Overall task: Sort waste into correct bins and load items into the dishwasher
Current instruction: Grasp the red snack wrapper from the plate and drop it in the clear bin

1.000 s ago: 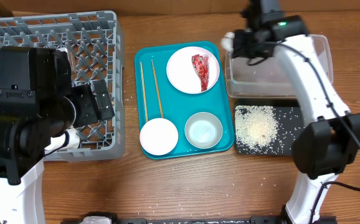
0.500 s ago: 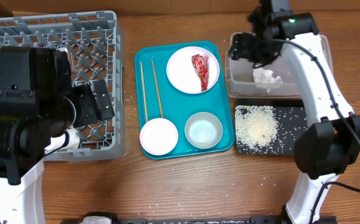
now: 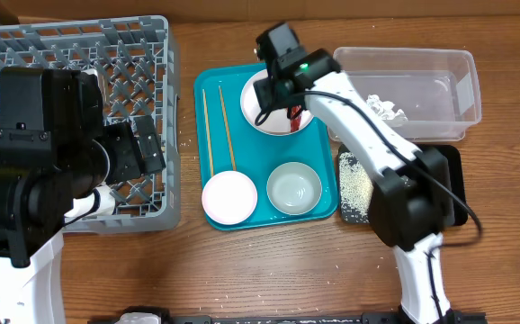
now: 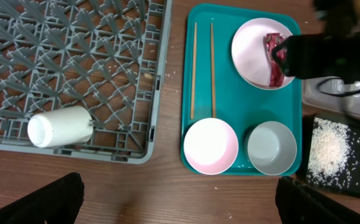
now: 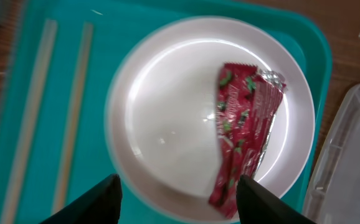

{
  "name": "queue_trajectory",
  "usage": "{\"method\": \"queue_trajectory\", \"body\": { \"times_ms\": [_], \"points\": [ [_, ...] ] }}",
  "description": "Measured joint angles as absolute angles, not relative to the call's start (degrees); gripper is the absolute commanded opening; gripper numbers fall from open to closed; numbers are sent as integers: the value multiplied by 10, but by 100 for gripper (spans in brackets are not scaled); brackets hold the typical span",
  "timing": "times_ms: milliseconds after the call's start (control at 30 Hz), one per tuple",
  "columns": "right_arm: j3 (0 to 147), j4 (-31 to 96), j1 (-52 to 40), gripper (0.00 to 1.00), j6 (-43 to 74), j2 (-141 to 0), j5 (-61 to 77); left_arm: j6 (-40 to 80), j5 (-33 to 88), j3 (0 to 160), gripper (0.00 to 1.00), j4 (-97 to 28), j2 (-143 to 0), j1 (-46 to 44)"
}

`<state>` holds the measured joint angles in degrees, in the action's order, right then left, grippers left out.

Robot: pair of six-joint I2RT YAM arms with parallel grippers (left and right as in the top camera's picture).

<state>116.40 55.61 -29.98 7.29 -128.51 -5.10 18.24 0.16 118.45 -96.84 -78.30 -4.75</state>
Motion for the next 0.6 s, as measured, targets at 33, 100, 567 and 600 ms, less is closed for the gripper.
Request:
{"method": "queue_trajectory", "body": {
  "times_ms": [33, 100, 567, 600],
  "points": [
    [1161, 551, -298, 61, 72, -1302, -62, 182, 2, 1185, 100, -969, -783, -48],
    [1155, 547, -292, 60, 72, -1331, -77, 182, 2, 1185, 100, -969, -783, -48],
    [1155, 597, -270, 4, 77, -1375, -66, 182, 2, 1185, 100, -969, -783, -48],
    [1162, 611, -270, 4, 77, -1375, -58, 182, 2, 1185, 100, -969, -783, -48]
  ]
}}
